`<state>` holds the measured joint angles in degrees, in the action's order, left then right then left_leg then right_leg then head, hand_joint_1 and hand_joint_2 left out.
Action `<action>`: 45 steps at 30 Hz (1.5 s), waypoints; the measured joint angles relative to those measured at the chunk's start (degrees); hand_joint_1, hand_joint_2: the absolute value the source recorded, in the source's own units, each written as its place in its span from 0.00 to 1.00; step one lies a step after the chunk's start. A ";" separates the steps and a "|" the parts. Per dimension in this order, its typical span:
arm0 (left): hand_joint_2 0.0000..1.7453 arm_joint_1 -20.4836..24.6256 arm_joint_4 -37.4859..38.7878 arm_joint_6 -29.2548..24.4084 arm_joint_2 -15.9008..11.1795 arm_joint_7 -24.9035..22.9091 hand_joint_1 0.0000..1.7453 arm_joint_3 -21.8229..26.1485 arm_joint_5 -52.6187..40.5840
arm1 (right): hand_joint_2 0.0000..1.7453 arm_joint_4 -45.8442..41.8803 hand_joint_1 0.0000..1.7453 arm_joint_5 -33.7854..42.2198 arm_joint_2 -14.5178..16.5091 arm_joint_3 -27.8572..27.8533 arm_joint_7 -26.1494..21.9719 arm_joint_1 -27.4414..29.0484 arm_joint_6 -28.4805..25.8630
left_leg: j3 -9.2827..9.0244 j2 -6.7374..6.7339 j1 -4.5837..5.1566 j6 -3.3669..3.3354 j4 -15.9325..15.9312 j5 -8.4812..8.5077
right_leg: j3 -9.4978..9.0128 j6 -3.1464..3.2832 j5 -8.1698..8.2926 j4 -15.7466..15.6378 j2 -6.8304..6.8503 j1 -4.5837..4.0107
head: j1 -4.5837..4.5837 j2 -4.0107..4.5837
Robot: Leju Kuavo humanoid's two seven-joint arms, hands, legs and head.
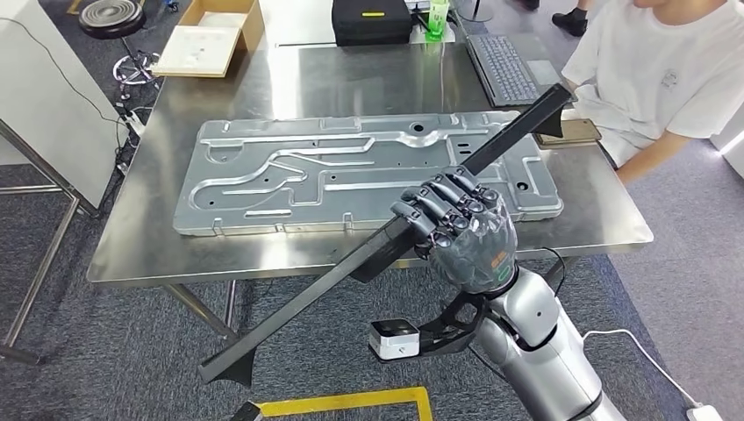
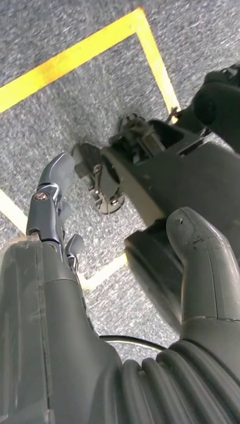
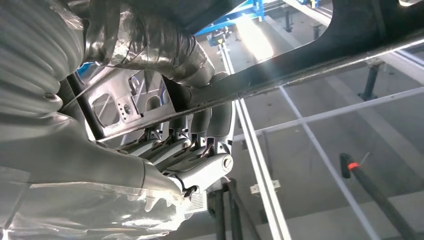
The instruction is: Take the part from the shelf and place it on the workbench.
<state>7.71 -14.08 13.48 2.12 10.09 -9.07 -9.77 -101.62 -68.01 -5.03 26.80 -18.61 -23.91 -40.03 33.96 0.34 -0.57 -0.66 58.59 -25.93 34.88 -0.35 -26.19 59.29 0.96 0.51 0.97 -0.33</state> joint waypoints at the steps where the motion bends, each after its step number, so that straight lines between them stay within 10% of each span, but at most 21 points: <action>1: 1.00 -0.03 0.00 0.03 -0.03 0.19 0.00 -0.03 -0.12 | 1.00 -0.01 1.00 0.08 0.00 -0.01 -0.26 0.03 -0.01 | -0.13 0.01 -0.05 -0.38 -0.27 0.18 | 0.22 -0.24 -0.51 0.59 -0.08 0.07 | -0.01 0.00; 5: 1.00 0.15 0.00 0.74 -0.24 1.13 0.00 -0.52 -0.61 | 1.00 -0.04 1.00 0.57 -0.01 -0.02 -1.09 0.33 -0.01 | -0.34 0.01 0.12 -1.64 -0.65 0.31 | 5.90 -0.66 -6.31 12.30 -0.54 0.22 | -0.01 0.00; 7: 1.00 0.12 0.00 1.13 -0.26 1.33 0.00 -0.77 -0.64 | 1.00 -0.04 1.00 0.82 -0.02 -0.02 -1.20 0.53 -0.01 | -0.37 0.09 0.25 -1.76 -0.49 0.12 | 7.80 -0.68 -6.43 15.54 -0.64 0.22 | -0.02 0.00; 11: 1.00 0.22 0.00 1.41 -0.27 1.68 0.00 -0.93 -0.62 | 1.00 -0.04 1.00 0.96 0.01 -0.02 -1.45 0.47 -0.01 | -0.76 0.38 0.40 -1.26 0.07 -0.67 | 2.20 -0.14 -0.14 3.79 -0.74 0.14 | 0.00 0.00; 17: 1.00 0.44 0.00 1.54 -0.36 1.91 0.00 -1.03 -0.58 | 1.00 -0.11 1.00 1.06 0.04 -0.02 -1.32 0.20 -0.01 | -0.43 0.32 0.45 0.44 1.44 -2.03 | 0.22 1.10 -0.15 0.28 -0.89 0.03 | 0.00 0.00; 22: 1.00 0.47 0.00 0.52 -0.40 1.73 0.00 -1.07 -0.30 | 1.00 -0.15 1.00 0.91 0.18 0.00 -0.48 0.05 0.00 | 7.63 0.08 0.23 1.23 15.80 -6.99 | -0.72 1.93 -0.65 0.02 -0.70 -0.08 | 0.02 0.00; 27: 1.00 0.56 0.00 -0.78 -0.48 1.35 0.00 -1.05 0.16 | 1.00 -0.16 1.00 0.75 0.18 0.00 0.11 0.02 0.01 | 2.46 0.05 0.66 -0.05 2.30 1.59 | -2.02 1.63 -1.74 0.11 -0.88 -0.43 | 0.00 0.00; 32: 1.00 0.63 0.00 -0.98 -0.51 1.15 0.00 -1.05 0.23 | 1.00 -0.31 1.00 0.84 0.16 0.00 0.54 -0.06 -0.01 | 1.06 0.05 0.69 -1.15 -0.59 1.68 | -1.66 0.37 -2.59 0.85 -0.87 -0.35 | -0.01 0.00; 37: 1.00 0.72 0.00 -0.55 -0.52 2.10 0.00 -1.08 0.04 | 1.00 -0.34 1.00 1.10 -0.07 0.00 1.12 0.12 -0.01 | 0.47 0.00 0.44 -1.85 -1.08 1.58 | 5.97 -0.55 -8.36 14.94 -0.95 0.03 | -0.03 0.00; 41: 1.00 0.56 0.00 0.42 -0.54 3.32 0.00 -1.35 -0.44 | 1.00 -0.29 1.00 1.37 -0.20 0.00 0.67 0.27 -0.01 | 0.38 0.16 0.35 -1.22 0.05 0.54 | 2.92 -0.91 -1.59 6.29 -0.92 0.57 | -0.03 0.00; 45: 1.00 0.55 0.00 0.04 -0.63 3.50 0.00 -1.38 -0.38 | 1.00 -0.28 1.00 1.55 -0.29 0.02 0.67 0.33 0.00 | 0.74 0.26 0.53 -0.12 0.89 0.01 | 1.01 -0.04 -0.54 1.61 -1.16 0.31 | 0.02 0.00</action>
<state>8.27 -14.08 13.52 1.49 13.60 -10.45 -10.15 -101.90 -66.46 -5.32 26.82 -17.95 -23.58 -40.03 34.70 0.60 -0.04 -0.78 59.48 -25.92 35.89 -0.39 -26.73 60.90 -0.21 0.82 0.99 -0.33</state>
